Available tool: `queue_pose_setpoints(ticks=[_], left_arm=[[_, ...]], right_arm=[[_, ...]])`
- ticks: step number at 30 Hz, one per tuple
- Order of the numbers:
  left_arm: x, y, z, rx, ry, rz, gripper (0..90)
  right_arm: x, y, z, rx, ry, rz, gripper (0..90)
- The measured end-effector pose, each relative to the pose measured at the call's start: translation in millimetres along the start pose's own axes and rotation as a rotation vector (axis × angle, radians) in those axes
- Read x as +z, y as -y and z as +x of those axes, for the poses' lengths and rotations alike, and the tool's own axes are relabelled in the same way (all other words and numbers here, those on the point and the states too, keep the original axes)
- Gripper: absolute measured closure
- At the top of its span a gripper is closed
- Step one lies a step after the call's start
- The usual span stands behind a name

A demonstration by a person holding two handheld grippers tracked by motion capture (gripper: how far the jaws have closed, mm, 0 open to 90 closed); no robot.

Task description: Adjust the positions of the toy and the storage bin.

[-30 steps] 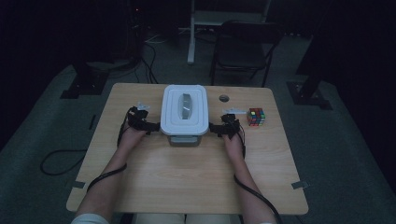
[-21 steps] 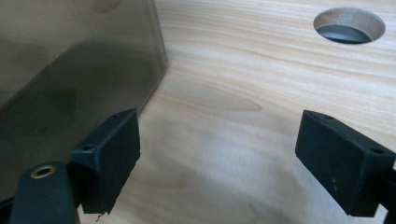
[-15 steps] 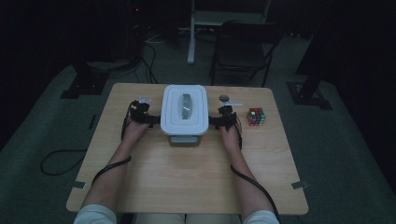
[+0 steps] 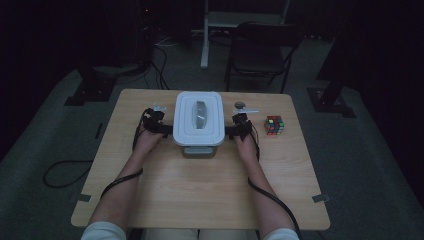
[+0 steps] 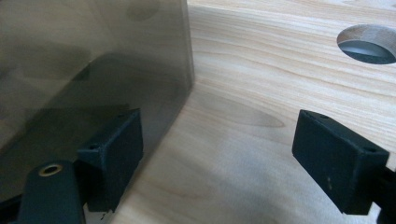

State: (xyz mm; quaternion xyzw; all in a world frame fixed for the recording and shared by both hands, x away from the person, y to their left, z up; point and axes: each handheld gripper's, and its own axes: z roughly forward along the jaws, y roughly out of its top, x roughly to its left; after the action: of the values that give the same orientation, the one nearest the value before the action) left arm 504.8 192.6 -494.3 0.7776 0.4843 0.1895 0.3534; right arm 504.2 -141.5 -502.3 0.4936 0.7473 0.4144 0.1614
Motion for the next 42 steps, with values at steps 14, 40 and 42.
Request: queue_pose_setpoints(ticks=[14, 40, 42], left_arm=[[-14.5, 10.1, -20.8, 0.038, 0.013, 0.018, 0.5], [-43.8, 42.5, -63.1, 0.110, 0.080, 0.041, 0.6], [-46.5, 46.2, -65.8, 0.109, 0.089, 0.039, 0.6]], right_arm=[[-24.2, 18.8, 4.6, 0.012, -0.032, -0.016, 18.2], [-78.5, 61.2, 14.8, -0.037, -0.063, -0.027, 19.4], [-83.2, 65.7, 16.1, -0.039, -0.068, -0.030, 19.4]])
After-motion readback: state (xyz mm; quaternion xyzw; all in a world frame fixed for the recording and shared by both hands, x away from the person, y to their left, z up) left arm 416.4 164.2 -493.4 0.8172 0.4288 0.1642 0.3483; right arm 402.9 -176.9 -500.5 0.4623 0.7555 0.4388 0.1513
